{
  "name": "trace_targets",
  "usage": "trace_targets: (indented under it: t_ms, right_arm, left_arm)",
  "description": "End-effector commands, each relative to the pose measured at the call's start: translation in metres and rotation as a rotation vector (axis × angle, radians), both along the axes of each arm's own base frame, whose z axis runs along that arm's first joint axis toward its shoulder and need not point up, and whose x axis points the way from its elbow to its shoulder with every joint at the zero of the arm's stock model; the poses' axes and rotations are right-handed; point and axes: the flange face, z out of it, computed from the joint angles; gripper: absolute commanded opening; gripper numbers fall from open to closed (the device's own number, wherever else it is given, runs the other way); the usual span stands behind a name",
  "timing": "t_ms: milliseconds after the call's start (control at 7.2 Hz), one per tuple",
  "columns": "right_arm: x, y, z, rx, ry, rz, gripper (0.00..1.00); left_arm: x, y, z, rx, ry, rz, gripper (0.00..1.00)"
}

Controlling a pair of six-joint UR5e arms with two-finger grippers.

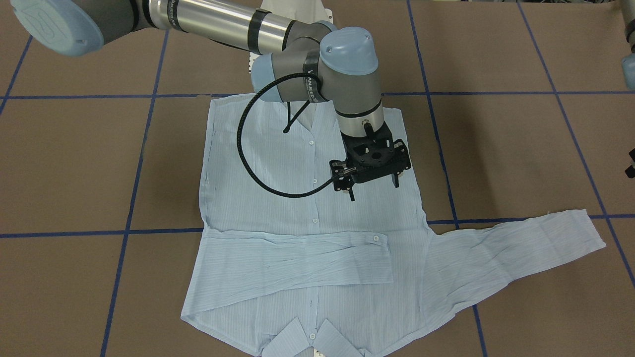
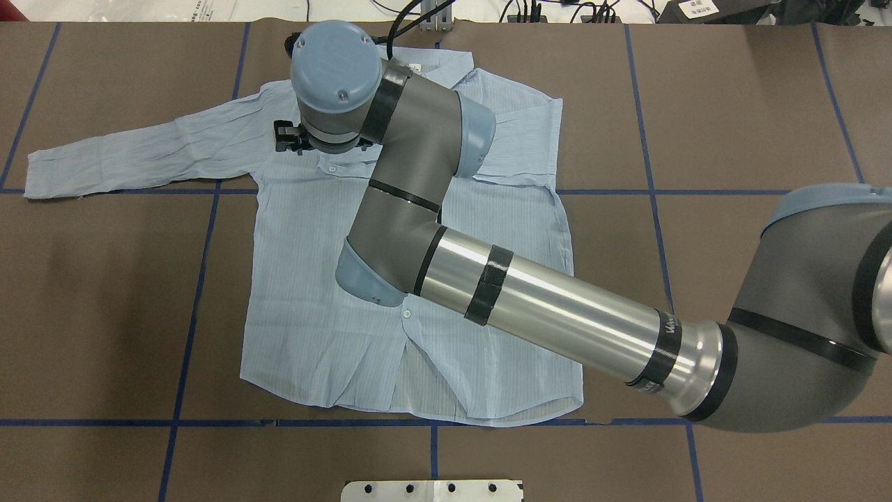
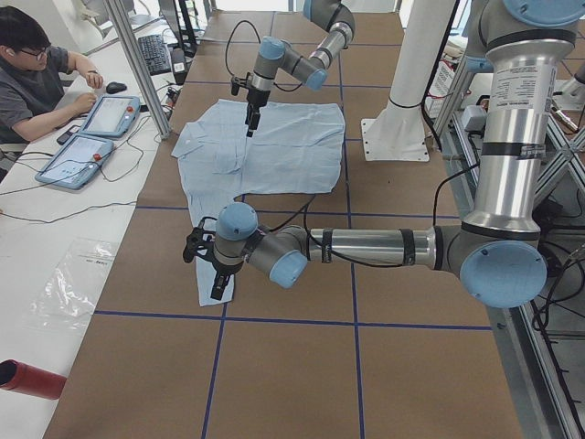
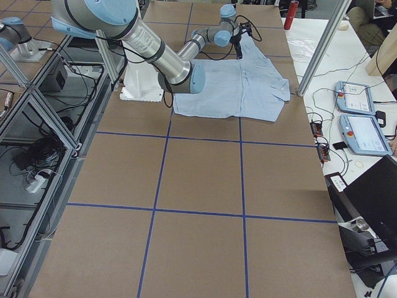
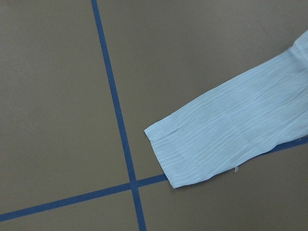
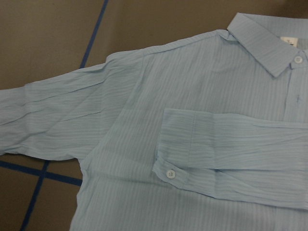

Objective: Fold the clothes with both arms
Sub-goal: 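Carry the grasped sleeve across the shirt chest toward the collar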

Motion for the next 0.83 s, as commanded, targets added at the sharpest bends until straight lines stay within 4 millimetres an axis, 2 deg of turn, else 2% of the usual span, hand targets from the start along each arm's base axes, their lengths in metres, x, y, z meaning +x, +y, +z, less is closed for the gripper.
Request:
trace_targets:
  t_ms: [0, 139, 278, 417, 555, 694]
  right_arm:
    - [0.071, -0.017, 0.017, -0.162, 0.093, -0.009, 1.0]
    - [0.105, -0.013, 0.04, -0.198, 0.102, -0.008, 1.0]
    - [0.154, -0.001, 0.079, -0.205, 0.096, -0.006, 1.0]
    - [0.185, 0.008, 0.115, -0.222, 0.089, -0.019, 1.0]
    - [0.198, 0.006, 0.134, -0.206, 0.109, -0.03, 1.0]
    - [0.199, 0.005, 0.141, -0.205, 0.127, -0.039, 1.0]
  left_arm:
    - [0.039, 0.003, 0.039, -0.022, 0.015, -0.149, 0.98]
    - [0.068, 0.004, 0.041, -0.042, 0.0, -0.204, 0.98]
    - [0.085, 0.002, 0.041, -0.047, -0.027, -0.244, 0.98]
    - [0.089, 0.002, 0.043, -0.054, -0.031, -0.252, 0.98]
    - [0.094, -0.003, 0.054, -0.049, -0.02, -0.27, 0.98]
    - [0.111, -0.004, 0.068, -0.053, 0.007, -0.302, 0.98]
